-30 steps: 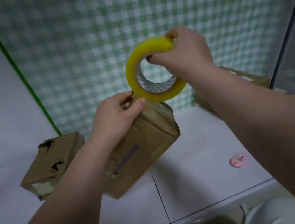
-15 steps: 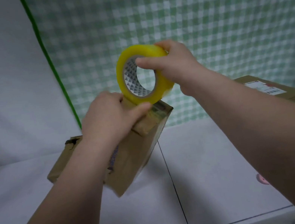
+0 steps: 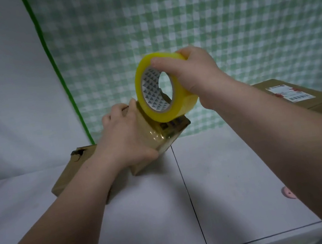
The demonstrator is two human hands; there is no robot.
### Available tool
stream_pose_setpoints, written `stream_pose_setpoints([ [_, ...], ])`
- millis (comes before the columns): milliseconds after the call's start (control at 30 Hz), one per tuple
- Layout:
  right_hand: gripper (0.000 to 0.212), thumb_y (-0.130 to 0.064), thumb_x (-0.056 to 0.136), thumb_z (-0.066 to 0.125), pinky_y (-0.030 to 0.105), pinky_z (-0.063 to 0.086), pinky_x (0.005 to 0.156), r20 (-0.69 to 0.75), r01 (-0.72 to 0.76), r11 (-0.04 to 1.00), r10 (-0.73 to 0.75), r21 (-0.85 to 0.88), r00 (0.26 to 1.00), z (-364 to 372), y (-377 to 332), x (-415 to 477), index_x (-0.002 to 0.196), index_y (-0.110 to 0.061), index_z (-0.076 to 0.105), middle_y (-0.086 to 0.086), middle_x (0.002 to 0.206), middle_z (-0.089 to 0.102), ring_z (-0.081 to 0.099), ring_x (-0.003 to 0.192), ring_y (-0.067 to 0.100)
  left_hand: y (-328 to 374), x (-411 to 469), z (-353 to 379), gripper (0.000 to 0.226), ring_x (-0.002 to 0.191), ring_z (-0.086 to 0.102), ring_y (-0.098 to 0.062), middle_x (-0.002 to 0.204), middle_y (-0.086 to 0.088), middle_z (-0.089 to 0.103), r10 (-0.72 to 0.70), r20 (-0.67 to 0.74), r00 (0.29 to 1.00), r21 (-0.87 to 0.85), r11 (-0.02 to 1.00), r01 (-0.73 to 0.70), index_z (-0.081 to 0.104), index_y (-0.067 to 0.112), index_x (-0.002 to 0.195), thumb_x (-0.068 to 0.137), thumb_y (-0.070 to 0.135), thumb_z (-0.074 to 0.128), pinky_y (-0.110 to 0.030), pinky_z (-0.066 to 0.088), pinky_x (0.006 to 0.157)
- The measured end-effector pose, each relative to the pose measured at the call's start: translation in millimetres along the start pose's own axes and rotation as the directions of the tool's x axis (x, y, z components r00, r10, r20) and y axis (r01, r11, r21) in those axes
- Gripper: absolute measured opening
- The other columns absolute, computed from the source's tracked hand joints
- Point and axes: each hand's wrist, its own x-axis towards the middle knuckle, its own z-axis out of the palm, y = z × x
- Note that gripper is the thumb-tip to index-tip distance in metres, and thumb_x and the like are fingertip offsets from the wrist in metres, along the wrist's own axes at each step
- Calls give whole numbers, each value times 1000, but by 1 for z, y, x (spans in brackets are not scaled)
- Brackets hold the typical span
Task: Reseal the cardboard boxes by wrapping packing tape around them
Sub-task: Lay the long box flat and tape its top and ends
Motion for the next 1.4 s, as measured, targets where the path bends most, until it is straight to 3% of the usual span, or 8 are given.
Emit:
stream_pose_setpoints([
  [500,67,-57,50,80,24,52,67,-112,-255,955,274,154,955,-19,118,-121,109,-31,60,-10,97,68,66,84,4,5,-29,99,116,134,22,-38,146,-12,26,290,-106,951,78,956,-283,16,7,149,56,31,80,-46,32,107],
  [667,56,-25,63,87,42,58,75,-10,-395,912,398,114,917,-1,157,-151,104,-38,52,-11,98,61,64,81,8,-7,-45,142,96,132,33,-42,144,-19,33,239,-149,960,13,971,-240,31,3,143,60,5,77,-49,40,101],
  [767,63,-20,62,88,39,58,68,63,-399,908,394,127,917,9,167,-167,104,-39,46,-10,92,60,63,73,6,-5,-62,152,56,110,47,-35,118,-18,49,-13,-264,964,-180,983,-36,52,2,121,66,7,63,-45,43,92],
  [833,66,-20,62,89,36,57,67,98,-402,903,390,154,915,14,171,-172,104,-42,43,-8,91,60,63,73,5,3,-72,149,24,91,51,-26,95,-8,55,-271,-220,937,-437,886,154,57,7,101,80,18,56,-35,41,79],
  [900,67,-24,62,88,35,58,69,129,-414,897,397,155,909,17,175,-175,105,-43,41,-7,93,62,64,75,6,17,-75,143,25,79,60,-24,82,-5,63,-442,213,871,-739,510,440,60,11,95,91,35,54,-35,48,72],
  [1000,53,-35,71,82,28,55,67,200,-393,915,370,94,907,21,174,-179,105,-40,43,-6,86,65,64,78,9,28,-75,136,45,88,68,-28,96,-12,71,-182,652,736,-742,43,668,65,9,109,89,49,54,-39,53,82],
  [1200,23,-50,86,51,15,36,76,-107,-14,941,-24,-339,994,8,182,-142,86,-30,64,-9,91,61,53,92,10,36,-71,124,37,83,64,-31,99,-27,64,-18,634,773,-772,-63,632,57,-7,118,88,16,54,-42,53,79],
  [1400,44,-47,86,56,42,27,109,240,279,725,-160,-630,958,-4,180,-74,126,-30,62,-1,133,57,42,126,27,45,-82,113,28,73,67,-27,90,-21,68,141,705,695,-697,-47,716,63,3,110,92,16,46,-34,57,68],
])
